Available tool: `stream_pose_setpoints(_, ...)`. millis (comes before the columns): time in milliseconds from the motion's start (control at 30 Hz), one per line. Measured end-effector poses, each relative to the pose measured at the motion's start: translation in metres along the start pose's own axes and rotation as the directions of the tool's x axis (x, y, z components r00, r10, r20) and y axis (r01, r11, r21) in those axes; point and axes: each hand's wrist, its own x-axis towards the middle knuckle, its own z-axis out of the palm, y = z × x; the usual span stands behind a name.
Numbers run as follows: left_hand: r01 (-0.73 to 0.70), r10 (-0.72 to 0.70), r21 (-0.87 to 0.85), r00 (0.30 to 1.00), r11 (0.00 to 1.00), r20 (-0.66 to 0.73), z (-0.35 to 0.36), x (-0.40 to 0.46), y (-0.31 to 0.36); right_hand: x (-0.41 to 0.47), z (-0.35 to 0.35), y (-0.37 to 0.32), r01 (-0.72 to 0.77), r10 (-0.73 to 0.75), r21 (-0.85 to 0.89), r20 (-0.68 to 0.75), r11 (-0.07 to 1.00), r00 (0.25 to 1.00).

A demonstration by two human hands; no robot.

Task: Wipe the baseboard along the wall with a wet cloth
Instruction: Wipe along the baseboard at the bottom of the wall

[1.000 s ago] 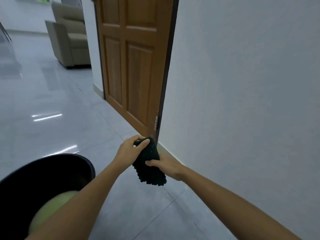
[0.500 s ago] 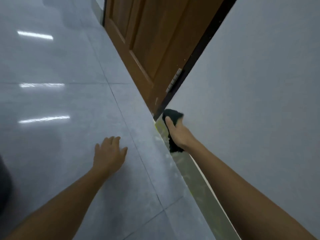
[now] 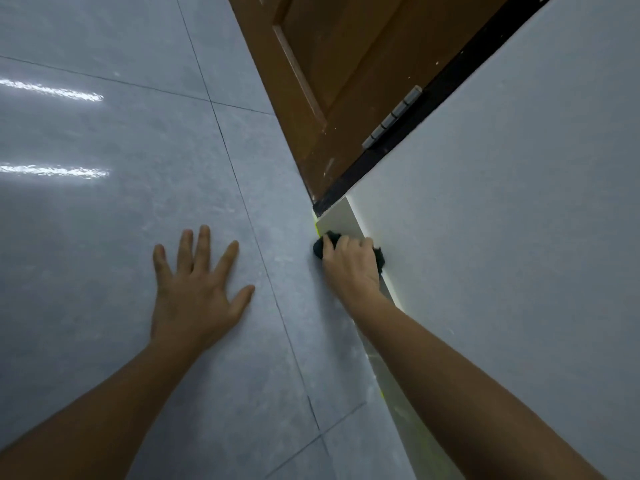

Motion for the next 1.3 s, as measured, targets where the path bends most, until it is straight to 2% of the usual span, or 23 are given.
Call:
stream_pose_setpoints(133, 0.002, -0.002, 0.023, 1.000, 1.000, -0.005, -0.001, 0.000, 0.001, -0.028, 0.010, 0.010, 0.147, -0.142, -0.067, 0.073, 0.987, 0.987)
stream_pose_setpoints(167, 0.007, -0.006, 0.029, 1.000, 1.000, -0.001, -0.001, 0.000, 0.001, -0.022, 0.005, 0.013, 0.130, -0.122, -0.086, 0.098, 0.988, 0.988)
stream_pose_setpoints(267, 0.007, -0.008, 0.035, 1.000, 0.999, 0.009, -0.003, -0.001, 0.002, 0.009, -0.019, 0.013, -0.001, -0.004, -0.111, -0.045, 0.994, 0.999)
stream_pose_setpoints(333, 0.007, -0.007, 0.032, 1.000, 0.999, 0.002, -0.002, -0.001, 0.002, 0.024, -0.022, 0.004, 0.016, -0.014, -0.123, 0.021, 0.992, 1.000)
stream_pose_setpoints(400, 0.004, -0.004, 0.032, 1.000, 0.999, 0.003, -0.003, 0.000, 0.002, 0.031, -0.014, -0.004, 0.025, -0.028, -0.155, -0.012, 0.988, 1.000)
stream_pose_setpoints(467, 0.003, -0.003, 0.025, 1.000, 1.000, 0.002, -0.002, 0.001, 0.001, 0.026, -0.002, -0.008, 0.020, -0.020, -0.111, -0.001, 0.994, 1.000)
stream_pose_setpoints(567, 0.001, -0.001, 0.018, 1.000, 1.000, -0.002, -0.002, -0.001, 0.001, -0.009, 0.004, -0.012, 0.071, -0.065, -0.054, 0.105, 0.996, 0.992)
stream_pose_setpoints(667, 0.013, -0.013, 0.004, 1.000, 1.000, -0.009, -0.003, -0.001, 0.002, -0.007, 0.001, -0.003, 0.115, -0.108, -0.106, 0.071, 0.988, 0.992)
stream_pose_setpoints(733, 0.010, -0.010, 0.009, 1.000, 1.000, -0.009, -0.002, -0.002, 0.002, 0.017, -0.008, -0.001, 0.059, -0.054, -0.103, 0.052, 0.993, 0.997)
stream_pose_setpoints(833, 0.012, -0.012, 0.029, 1.000, 0.999, 0.001, -0.003, -0.002, 0.003, 0.047, -0.015, -0.013, -0.091, 0.077, 0.097, 0.140, 0.991, 0.987)
stream_pose_setpoints(900, 0.016, -0.016, 0.035, 1.000, 0.999, 0.004, -0.003, -0.001, 0.003, 0.045, -0.012, -0.027, -0.182, 0.127, 0.261, 0.212, 0.948, 0.969)
stream_pose_setpoints(967, 0.016, -0.016, 0.036, 1.000, 0.999, 0.004, -0.001, 0.000, 0.003, 0.034, -0.010, -0.033, -0.281, 0.175, 0.430, 0.271, 0.858, 0.947)
stream_pose_setpoints(1033, 0.007, -0.008, 0.026, 1.000, 1.000, 0.014, -0.001, -0.001, 0.002, 0.015, -0.007, -0.033, -0.405, 0.224, 0.572, 0.362, 0.713, 0.905)
stream_pose_setpoints(1100, -0.002, 0.002, 0.013, 1.000, 1.000, 0.014, -0.002, -0.002, 0.002, -0.013, -0.001, -0.035, -0.492, 0.244, 0.648, 0.437, 0.582, 0.866)
stream_pose_setpoints(1133, -0.004, 0.004, 0.006, 1.000, 1.000, 0.010, -0.003, -0.003, 0.002, -0.027, 0.001, -0.036, -0.508, 0.244, 0.654, 0.456, 0.560, 0.856)
stream_pose_setpoints(1300, 0.000, 0.000, 0.011, 1.000, 1.000, -0.001, -0.002, -0.002, 0.004, -0.011, 0.004, -0.039, -0.464, 0.295, 0.584, 0.366, 0.666, 0.883)
